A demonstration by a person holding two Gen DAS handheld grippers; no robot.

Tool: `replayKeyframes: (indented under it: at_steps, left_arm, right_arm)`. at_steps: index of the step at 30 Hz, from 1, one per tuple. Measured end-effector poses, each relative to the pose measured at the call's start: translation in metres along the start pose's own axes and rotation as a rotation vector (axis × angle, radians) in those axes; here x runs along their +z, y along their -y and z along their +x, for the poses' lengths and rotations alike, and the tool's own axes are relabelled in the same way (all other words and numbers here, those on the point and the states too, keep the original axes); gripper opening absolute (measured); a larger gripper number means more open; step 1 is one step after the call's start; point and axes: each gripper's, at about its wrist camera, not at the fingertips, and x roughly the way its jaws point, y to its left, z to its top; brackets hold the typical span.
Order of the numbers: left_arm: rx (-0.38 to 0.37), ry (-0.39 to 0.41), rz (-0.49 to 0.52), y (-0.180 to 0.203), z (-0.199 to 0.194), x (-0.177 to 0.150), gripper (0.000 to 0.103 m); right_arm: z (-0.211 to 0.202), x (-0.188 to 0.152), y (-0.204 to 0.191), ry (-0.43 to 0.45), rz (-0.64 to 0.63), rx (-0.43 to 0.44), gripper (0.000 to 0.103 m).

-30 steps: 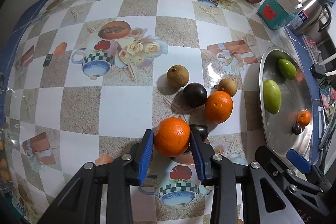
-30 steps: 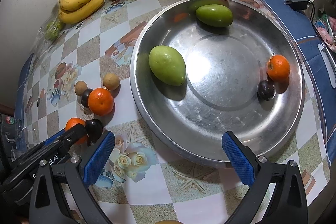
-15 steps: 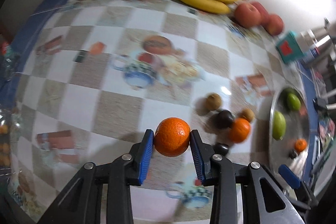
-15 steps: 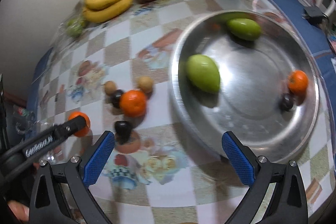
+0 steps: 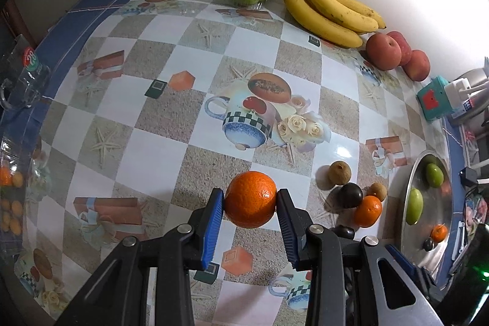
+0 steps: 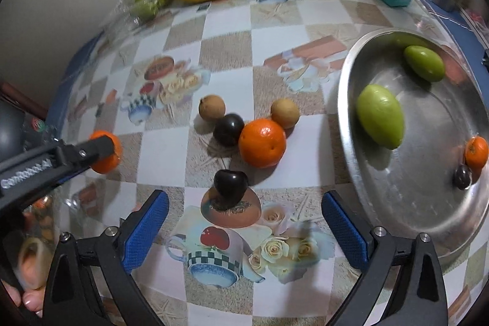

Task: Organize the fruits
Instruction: 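Grasp a dark plum with the right tool while the left tool holds the orange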

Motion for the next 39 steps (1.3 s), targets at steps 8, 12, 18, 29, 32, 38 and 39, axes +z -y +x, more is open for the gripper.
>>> replayKeyframes:
  at_steps: [8, 12, 18, 29, 32, 38, 39]
  left_arm:
    - [-0.015, -0.014, -0.01, -0.002, 0.005, 0.002, 0.038]
    - [-0.023, -0.018, -0.01, -0.002, 0.007, 0.003, 0.038]
    - [-0.026, -0.02, -0.01, -0.001, 0.008, 0.004, 0.038]
    - [-0.03, -0.02, -0.014, 0.001, 0.007, 0.004, 0.038]
    - [-0.03, -0.014, -0.01, 0.002, 0.005, 0.005, 0.038]
    - [-0.036, 0.005, -0.004, 0.003, -0.002, 0.007, 0.038]
    - [-0.038, 0.007, -0.004, 0.002, -0.003, 0.007, 0.038]
  right_arm:
    - [0.015, 0.003, -0.003, -0.026, -0.008, -0.005, 0.066]
    - [0.018, 0.005, -0.005, -0.028, -0.015, 0.0, 0.058]
    - [0.022, 0.006, -0.01, -0.024, -0.029, -0.015, 0.043]
    - [0.025, 0.005, -0.017, -0.023, -0.069, -0.025, 0.027]
    - [0.022, 0.005, -0.017, -0.019, -0.059, -0.003, 0.027]
    - [0.005, 0.006, -0.02, 0.007, -0.054, 0.042, 0.027]
    - [0.002, 0.007, -0.022, 0.014, -0.053, 0.05, 0.027]
